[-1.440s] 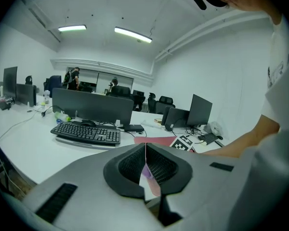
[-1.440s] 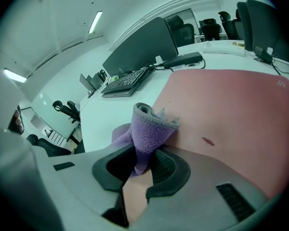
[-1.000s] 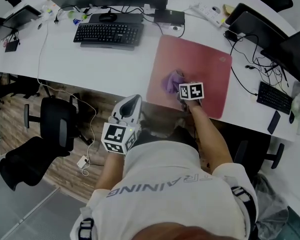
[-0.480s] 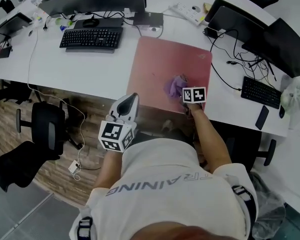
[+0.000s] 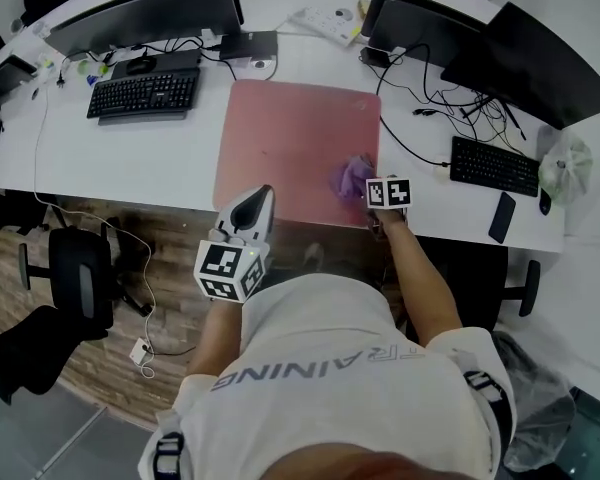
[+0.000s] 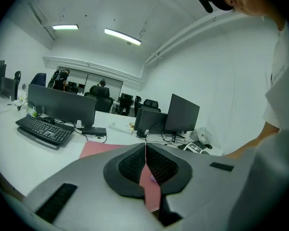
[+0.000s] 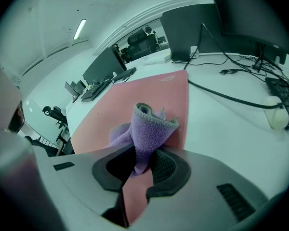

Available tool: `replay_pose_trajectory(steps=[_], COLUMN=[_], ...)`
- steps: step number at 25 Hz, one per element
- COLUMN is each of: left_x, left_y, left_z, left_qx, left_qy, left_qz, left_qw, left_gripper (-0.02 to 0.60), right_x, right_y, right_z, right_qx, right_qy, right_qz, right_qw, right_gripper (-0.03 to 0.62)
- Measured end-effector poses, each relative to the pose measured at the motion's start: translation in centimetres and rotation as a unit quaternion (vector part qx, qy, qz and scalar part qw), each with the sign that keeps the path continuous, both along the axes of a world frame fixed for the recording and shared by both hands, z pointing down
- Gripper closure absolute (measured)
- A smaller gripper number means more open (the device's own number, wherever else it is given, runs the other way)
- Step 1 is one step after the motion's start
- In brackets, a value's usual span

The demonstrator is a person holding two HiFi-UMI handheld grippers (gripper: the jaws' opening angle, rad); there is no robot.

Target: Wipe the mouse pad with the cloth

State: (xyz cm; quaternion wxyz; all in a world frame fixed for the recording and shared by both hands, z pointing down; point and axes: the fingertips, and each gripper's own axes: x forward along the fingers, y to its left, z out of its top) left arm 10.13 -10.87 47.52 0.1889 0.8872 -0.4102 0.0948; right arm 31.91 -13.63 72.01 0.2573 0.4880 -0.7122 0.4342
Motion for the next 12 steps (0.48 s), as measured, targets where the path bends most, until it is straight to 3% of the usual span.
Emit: replay_pose_trajectory(steps=[6, 12], left_x=[2.9, 3.5], left_y=[0.5, 0.9], left_z=[0.2, 0.3], left_qx=[0.002, -0.001], left_qy=[0.006, 0.002], left_qz=[0.022, 0.028], left_qw=[0.9997, 0.9996], left_gripper=[0.549, 0.549], right_x=[6.3, 10.5], right_y=[2.1, 3.5], right_z=[0.1, 0.5], right_qx=[-0.004, -0.009], right_qy=[0.013, 0.035], right_qz=[0.049, 0.088], right_qw=[0.999, 0.995], right_gripper=[0.505, 0.505])
